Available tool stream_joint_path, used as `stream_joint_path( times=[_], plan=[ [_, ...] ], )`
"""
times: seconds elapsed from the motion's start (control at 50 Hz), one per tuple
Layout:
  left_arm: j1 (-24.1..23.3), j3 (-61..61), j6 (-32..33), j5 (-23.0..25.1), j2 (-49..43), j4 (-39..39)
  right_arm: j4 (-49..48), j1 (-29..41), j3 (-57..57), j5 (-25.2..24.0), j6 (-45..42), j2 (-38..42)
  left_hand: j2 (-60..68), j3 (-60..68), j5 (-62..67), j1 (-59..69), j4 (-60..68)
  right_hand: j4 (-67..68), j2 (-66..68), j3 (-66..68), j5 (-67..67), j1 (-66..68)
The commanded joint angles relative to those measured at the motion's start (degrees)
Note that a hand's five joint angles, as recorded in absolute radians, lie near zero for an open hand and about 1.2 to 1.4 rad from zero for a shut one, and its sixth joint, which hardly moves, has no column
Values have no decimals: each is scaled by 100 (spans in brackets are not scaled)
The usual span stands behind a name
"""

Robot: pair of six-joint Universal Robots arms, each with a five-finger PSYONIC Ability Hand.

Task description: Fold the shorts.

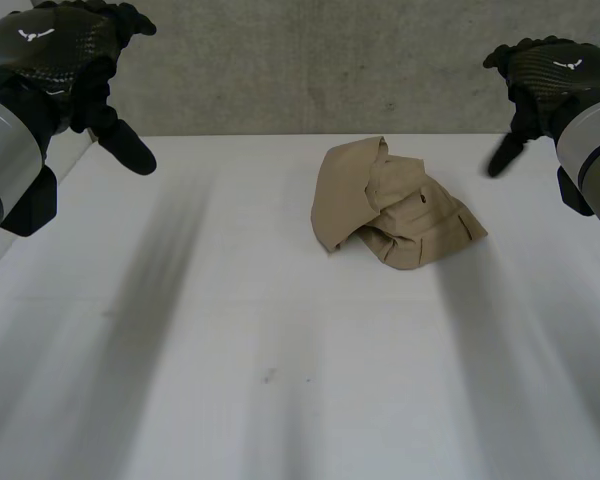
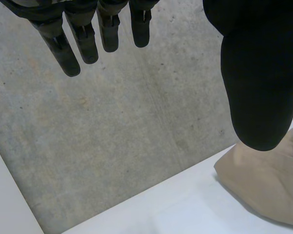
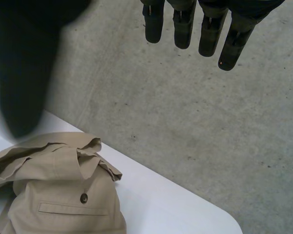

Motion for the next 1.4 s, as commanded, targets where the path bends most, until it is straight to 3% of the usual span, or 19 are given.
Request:
stream_joint_path(
  times=[0.02,0.18,0.26,0.34,0.44,0.58,0.62,0.64,0.66,0.78,0.96,1.12,1.16,1.18,1.22,1.4],
  plan=[
    [12,-142,-8,30,-19,198,-69,54,55,-207,-176,102,-176,-227,-270,-112,-166,-201,-277,172,-390,204],
    [-5,-317,54,30,-10,664,-78,19,-427,-770,-423,1445,-176,-227,-270,-112,-166,-201,-277,172,-390,204],
    [-5,-335,54,30,-19,700,-86,-25,-1121,-1042,112,2412,-176,-227,-270,-112,-166,-201,-277,172,-390,204],
    [-14,-326,63,38,-80,717,-174,-43,-2069,-1236,1226,3483,-176,-227,-270,-112,-166,-201,-277,172,-390,204],
    [-5,-318,63,30,-168,735,-174,-52,-2940,-1175,1923,4417,-176,-227,-270,-112,-166,-201,-277,172,-390,204],
    [-5,-326,63,21,-274,822,-166,36,-3706,-1043,2012,5094,-176,-227,-270,-112,-166,-201,-277,172,-390,204],
    [-5,-326,63,21,-283,840,-157,45,-3777,-1043,2003,5104,-176,-227,-270,-112,-166,2350,2274,2724,2161,2756],
    [-5,-326,63,21,-292,849,-139,54,-3786,-1069,1960,5077,-176,-227,-270,-112,-166,5944,5868,6318,5755,6350],
    [-5,-326,63,21,-309,849,-113,80,-3786,-1104,1907,5051,-176,-227,-270,-112,-166,6790,6714,7164,6601,7196],
    [3,-326,63,12,-300,840,-60,343,-3269,-1306,880,4156,-176,-227,-270,-112,-166,6799,6723,7172,6610,7204],
    [12,-335,63,3,-213,832,248,1150,-135,-2210,-1940,1846,-176,-227,-270,-112,-166,6799,6723,7172,6610,7204],
    [-32,-361,54,-5,-195,823,-235,2259,1970,-2458,-3611,991,-176,-227,-270,-112,-166,6799,6723,7172,6610,7204],
    [-32,-388,54,-5,-195,823,-376,2391,2190,-2405,-3998,920,-176,-227,-270,-112,-166,4698,4622,5071,4509,5103],
    [-40,-414,54,-5,-195,823,-498,2470,2339,-2362,-4261,842,-176,-227,-270,-112,-166,1938,1862,2311,1748,2343],
    [-58,-511,45,-14,-204,823,-613,2453,2437,-2265,-4421,719,-176,-227,-270,-112,-166,-16,-92,358,-205,390],
    [-401,-880,-8,-181,-177,831,-781,1988,2569,-1825,-3043,-538,-176,-227,-270,-112,-166,-201,-277,172,-390,204]
  ],
)
